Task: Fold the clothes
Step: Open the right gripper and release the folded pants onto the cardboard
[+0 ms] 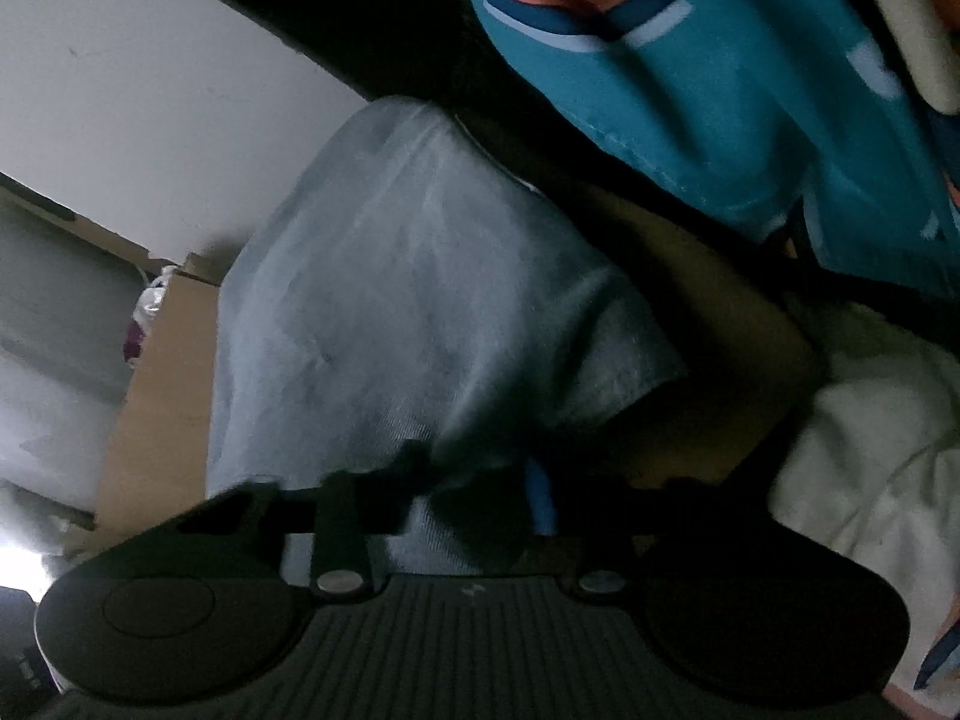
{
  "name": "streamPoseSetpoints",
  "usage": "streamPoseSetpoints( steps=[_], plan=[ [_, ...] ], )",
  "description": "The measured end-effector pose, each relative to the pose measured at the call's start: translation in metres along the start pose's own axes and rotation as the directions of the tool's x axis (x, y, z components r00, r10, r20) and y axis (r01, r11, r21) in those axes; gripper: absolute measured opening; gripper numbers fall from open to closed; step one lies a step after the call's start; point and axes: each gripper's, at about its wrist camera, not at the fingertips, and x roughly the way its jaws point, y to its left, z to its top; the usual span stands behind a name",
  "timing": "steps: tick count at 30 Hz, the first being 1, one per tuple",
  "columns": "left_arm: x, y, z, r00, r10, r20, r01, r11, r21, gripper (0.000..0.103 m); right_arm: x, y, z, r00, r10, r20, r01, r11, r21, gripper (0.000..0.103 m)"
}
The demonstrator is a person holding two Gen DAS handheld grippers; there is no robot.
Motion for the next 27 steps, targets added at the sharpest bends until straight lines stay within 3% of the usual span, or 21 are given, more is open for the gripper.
streamPoseSetpoints(
  steps=[3,9,12,14,16,17,19,21,24,27],
  plan=[
    [-0.002,-0.001,0.001,1.0,0.011,-0.024,-0.011,1.0,0.009,0.016,-0.009,0.001,-0.005,1.0,-0.015,0.006,0.015,1.0,-0.021,0.017],
    [-0.013,0.002,-0.002,0.997,0.061,-0.054,-0.06,0.998,0.01,0.016,-0.023,0.004,-0.016,0.998,-0.062,0.018,0.063,0.997,-0.049,0.017],
    [-0.019,0.008,-0.005,0.994,0.08,-0.068,-0.082,0.996,-0.021,0.022,-0.03,0.006,-0.02,0.996,-0.081,0.027,0.082,0.995,-0.052,0.019],
    [-0.024,0.011,-0.003,0.993,0.096,-0.066,-0.099,0.994,-0.039,0.038,-0.034,0.006,-0.022,0.995,-0.095,0.03,0.096,0.994,-0.046,0.025],
    [-0.031,0.011,-0.001,0.992,0.111,-0.053,-0.113,0.993,-0.039,0.054,-0.038,0.01,-0.024,0.993,-0.114,0.039,0.116,0.992,-0.057,0.044],
    [-0.034,0.011,0.0,0.992,0.117,-0.049,-0.119,0.992,-0.039,0.056,-0.041,0.012,-0.024,0.991,-0.124,0.044,0.127,0.99,-0.063,0.047],
    [-0.037,0.01,0.002,0.992,0.111,-0.062,-0.114,0.992,-0.044,0.067,-0.045,0.016,-0.026,0.988,-0.143,0.054,0.147,0.986,-0.074,0.071],
    [-0.039,0.006,0.006,0.99,0.122,-0.077,-0.126,0.991,-0.049,0.074,-0.049,0.02,-0.026,0.987,-0.15,0.057,0.154,0.986,-0.069,0.086],
    [-0.043,-0.006,0.012,0.983,0.158,-0.095,-0.159,0.987,-0.011,0.082,-0.056,0.026,-0.025,0.987,-0.151,0.056,0.154,0.987,-0.046,0.09],
    [-0.051,-0.011,0.018,0.983,0.152,-0.105,-0.156,0.987,-0.035,0.088,-0.065,0.037,-0.021,0.983,-0.172,0.058,0.174,0.984,-0.044,0.098]
  ],
)
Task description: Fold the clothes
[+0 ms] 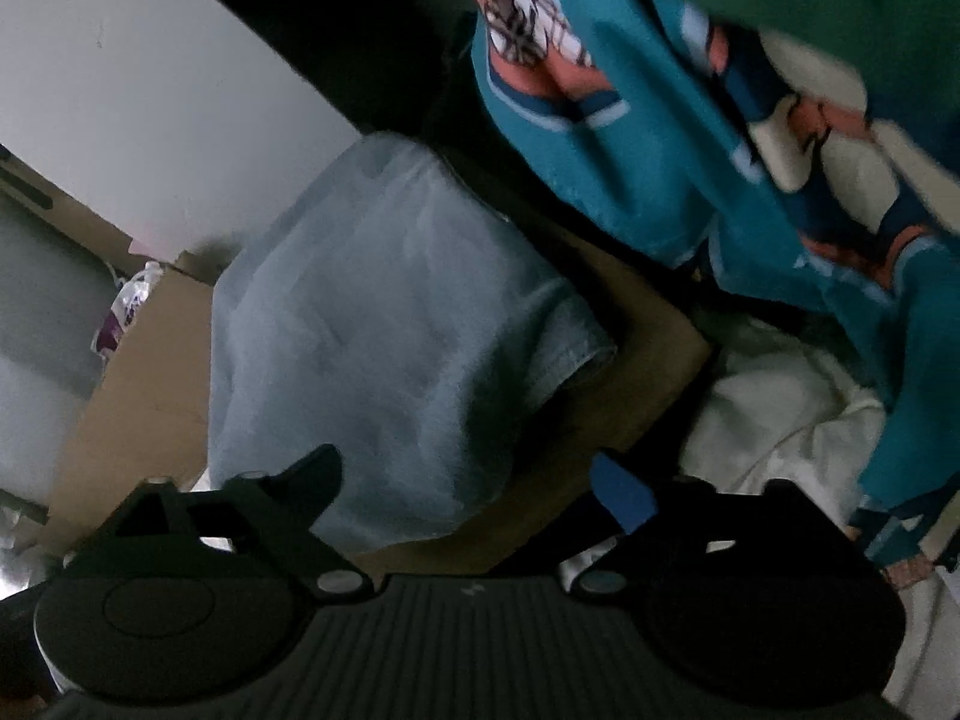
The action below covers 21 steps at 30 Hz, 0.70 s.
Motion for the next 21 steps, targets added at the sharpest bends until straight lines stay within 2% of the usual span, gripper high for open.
streamPoseSetpoints(
  steps=[5,10,15,21],
  plan=[
    [-0.029,-0.005,0.008,1.0,0.029,0.01,-0.028,0.998,-0.052,0.094,-0.022,0.021,0.007,0.999,-0.037,0.019,0.037,0.999,0.003,0.099],
    [-0.069,-0.014,0.016,0.999,0.054,0.009,-0.053,0.998,-0.036,0.096,-0.044,0.048,0.01,0.999,-0.051,0.016,0.052,0.998,-0.033,0.1],
    [-0.121,-0.018,0.019,0.997,0.073,0.037,-0.072,0.996,-0.043,0.098,-0.072,0.073,0.017,0.997,-0.075,-0.006,0.075,0.994,-0.081,0.103],
    [-0.187,-0.015,0.015,0.991,0.102,0.087,-0.094,0.992,-0.085,0.099,-0.114,0.1,0.024,0.997,-0.068,-0.026,0.063,0.987,-0.144,0.103]
  ],
)
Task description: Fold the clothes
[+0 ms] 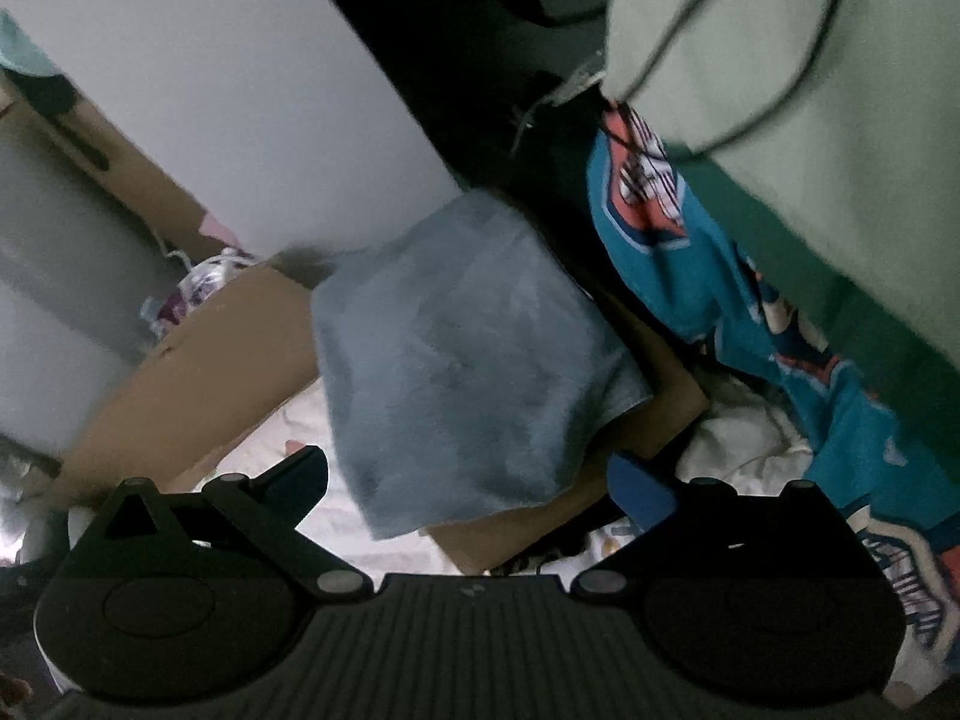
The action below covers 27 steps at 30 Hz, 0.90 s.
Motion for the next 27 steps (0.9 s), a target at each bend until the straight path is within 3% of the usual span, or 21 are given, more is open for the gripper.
streamPoseSetpoints(
  steps=[6,16,27],
  plan=[
    [-0.059,0.011,0.0,0.998,0.035,0.055,-0.033,0.999,-0.04,0.101,-0.034,0.017,0.003,0.999,-0.018,-0.039,0.015,0.997,-0.078,0.103],
    [-0.145,0.023,-0.013,0.989,0.077,0.122,-0.072,0.996,-0.05,0.102,-0.111,0.052,0.012,1.0,-0.003,-0.006,0.002,0.991,-0.135,0.103],
    [-0.23,0.043,-0.032,0.972,0.124,0.199,-0.109,0.99,-0.084,0.103,-0.177,0.099,0.001,0.998,0.06,-0.026,-0.064,0.972,-0.225,0.103]
  ],
)
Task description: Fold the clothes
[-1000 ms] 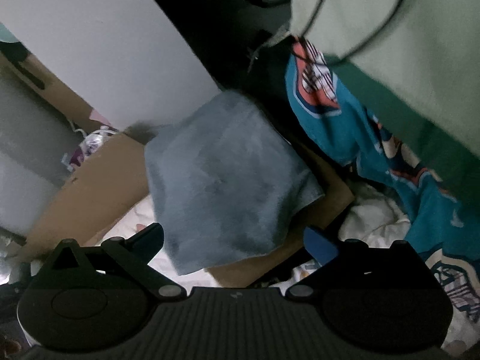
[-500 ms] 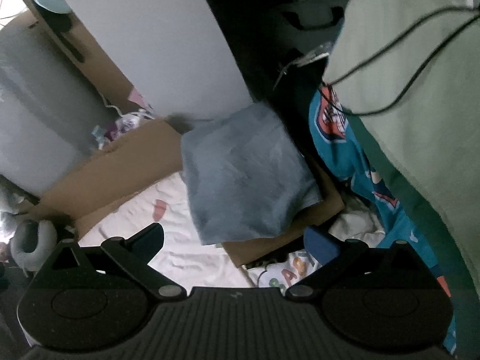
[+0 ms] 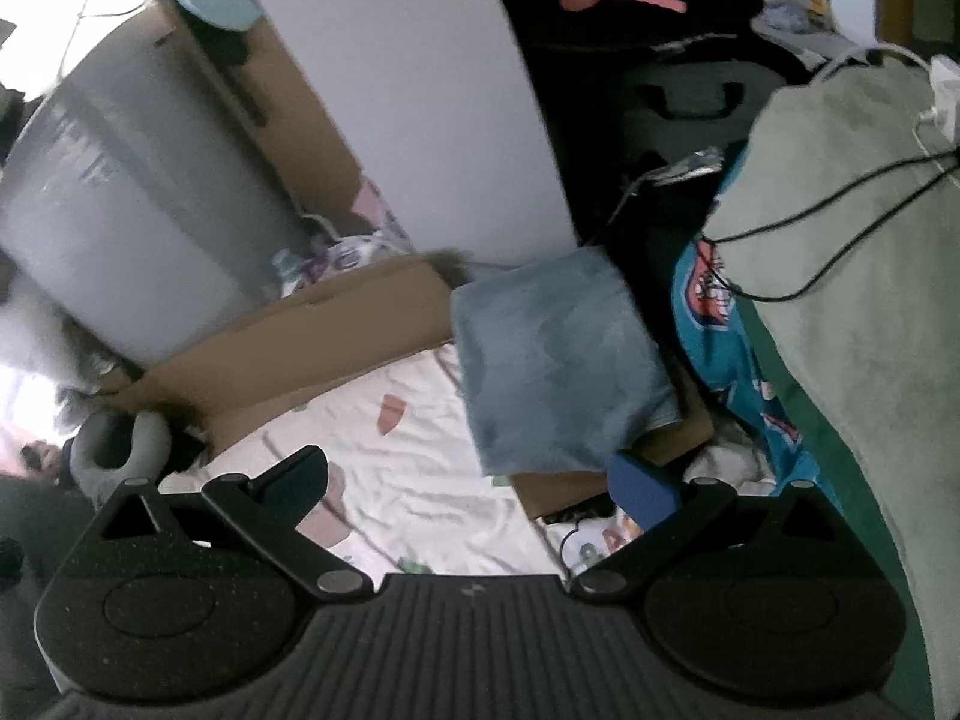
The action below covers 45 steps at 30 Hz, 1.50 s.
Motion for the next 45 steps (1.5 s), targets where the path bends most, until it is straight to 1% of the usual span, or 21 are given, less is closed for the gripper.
streamPoseSetpoints(
  steps=[7,9,13,20,25,31,38,42,45],
  plan=[
    [-0.051,0.019,0.004,0.999,0.033,0.023,-0.033,0.999,-0.013,0.103,-0.028,0.034,-0.011,1.0,0.025,0.001,-0.025,0.997,-0.076,0.103],
    [-0.063,0.025,0.005,0.998,0.061,0.035,-0.061,0.998,-0.019,0.103,-0.029,0.043,-0.014,0.999,0.031,-0.01,-0.032,0.995,-0.098,0.103],
    [-0.081,0.038,0.001,0.993,0.108,0.047,-0.106,0.994,-0.032,0.103,-0.026,0.057,-0.021,0.998,0.047,-0.032,-0.051,0.99,-0.134,0.103],
    [-0.104,0.064,-0.012,0.986,0.158,0.051,-0.155,0.986,-0.059,0.103,-0.031,0.086,-0.036,0.996,0.069,-0.053,-0.078,0.977,-0.199,0.103],
    [-0.107,0.086,-0.026,0.982,0.184,0.047,-0.179,0.98,-0.09,0.103,-0.031,0.112,-0.048,0.995,0.069,-0.072,-0.085,0.963,-0.257,0.103],
    [-0.106,0.107,-0.05,0.971,0.235,0.052,-0.227,0.965,-0.131,0.103,-0.029,0.142,-0.069,0.992,0.081,-0.098,-0.109,0.936,-0.335,0.103],
    [-0.104,0.104,-0.085,0.963,0.259,0.069,-0.247,0.958,-0.147,0.103,-0.023,0.166,-0.096,0.99,0.058,-0.129,-0.11,0.892,-0.438,0.103],
    [-0.093,0.096,-0.101,0.967,0.25,0.055,-0.24,0.96,-0.144,0.103,-0.021,0.165,-0.104,0.987,0.062,-0.145,-0.119,0.895,-0.43,0.103],
    [-0.082,0.089,-0.111,0.964,0.26,0.048,-0.253,0.959,-0.125,0.103,-0.02,0.163,-0.111,0.986,0.068,-0.152,-0.127,0.896,-0.426,0.103]
  ],
)
